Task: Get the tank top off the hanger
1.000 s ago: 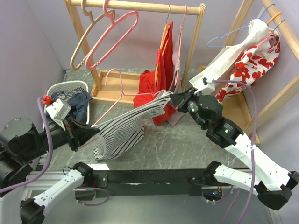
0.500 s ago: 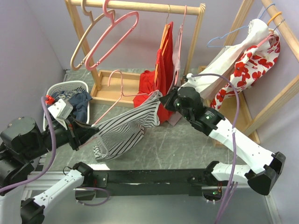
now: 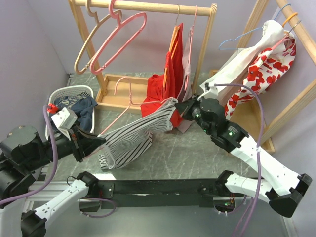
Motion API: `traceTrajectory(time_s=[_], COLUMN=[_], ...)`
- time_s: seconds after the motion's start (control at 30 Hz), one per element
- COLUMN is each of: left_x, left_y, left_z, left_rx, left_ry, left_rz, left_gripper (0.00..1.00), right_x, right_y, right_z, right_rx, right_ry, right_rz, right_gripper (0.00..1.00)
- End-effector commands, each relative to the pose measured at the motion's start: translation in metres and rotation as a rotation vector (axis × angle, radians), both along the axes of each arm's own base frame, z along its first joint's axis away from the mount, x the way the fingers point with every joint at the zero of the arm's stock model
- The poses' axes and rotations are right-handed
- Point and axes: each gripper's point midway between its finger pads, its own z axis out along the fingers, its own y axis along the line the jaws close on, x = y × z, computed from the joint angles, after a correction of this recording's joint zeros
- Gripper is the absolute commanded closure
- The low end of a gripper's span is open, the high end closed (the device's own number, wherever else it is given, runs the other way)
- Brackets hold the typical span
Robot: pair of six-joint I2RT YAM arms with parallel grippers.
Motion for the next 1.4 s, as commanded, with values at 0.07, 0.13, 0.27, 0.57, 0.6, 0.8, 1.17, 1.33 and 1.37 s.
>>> traceTrajectory(time_s=[0.07,0.13,0.27,0.57,0.6,0.8,1.17,1.33,1.37], left_x=[-0.028,-0.026,-0.024,-0.031,-0.031,-0.033,-0.033,-0.031,-0.029], left_y=[-0.011,-0.01,-0.005,0.009,0.009,0.013,0.024,0.025,0.023], left_z=[0.025,0.022,0.022,0.027,0.026,0.028,0.046,0.055,0.053], left_rx=[-0.087,-0.076,-0.07,-0.063,-0.061,-0.069,-0.11,-0.135,-0.134], left_ry=[-0.116,-0.108,-0.114,-0.13,-0.126,-0.129,-0.202,-0.235,-0.231], left_rz=[-0.16,-0.147,-0.111,-0.061,-0.059,-0.044,0.013,0.026,0.02], left_gripper=[0.99,0.99,0.99,0.99,0.99,0.99,0.99,0.99,0.99], right_x=[0.037,0.041,0.053,0.057,0.057,0.057,0.056,0.053,0.052], right_y=[-0.063,-0.066,-0.073,-0.093,-0.091,-0.103,-0.111,-0.079,-0.077], right_z=[0.037,0.038,0.023,0.004,0.003,0.004,-0.028,-0.046,-0.05], right_rx=[-0.087,-0.081,-0.098,-0.065,-0.062,-0.076,-0.077,-0.013,-0.011], right_ry=[-0.146,-0.14,-0.068,-0.012,-0.019,-0.017,0.099,0.149,0.161], right_rz=[-0.297,-0.308,-0.331,-0.374,-0.367,-0.425,-0.446,-0.286,-0.273], right_gripper=[1.0,1.0,1.0,1.0,1.0,1.0,1.0,1.0,1.0])
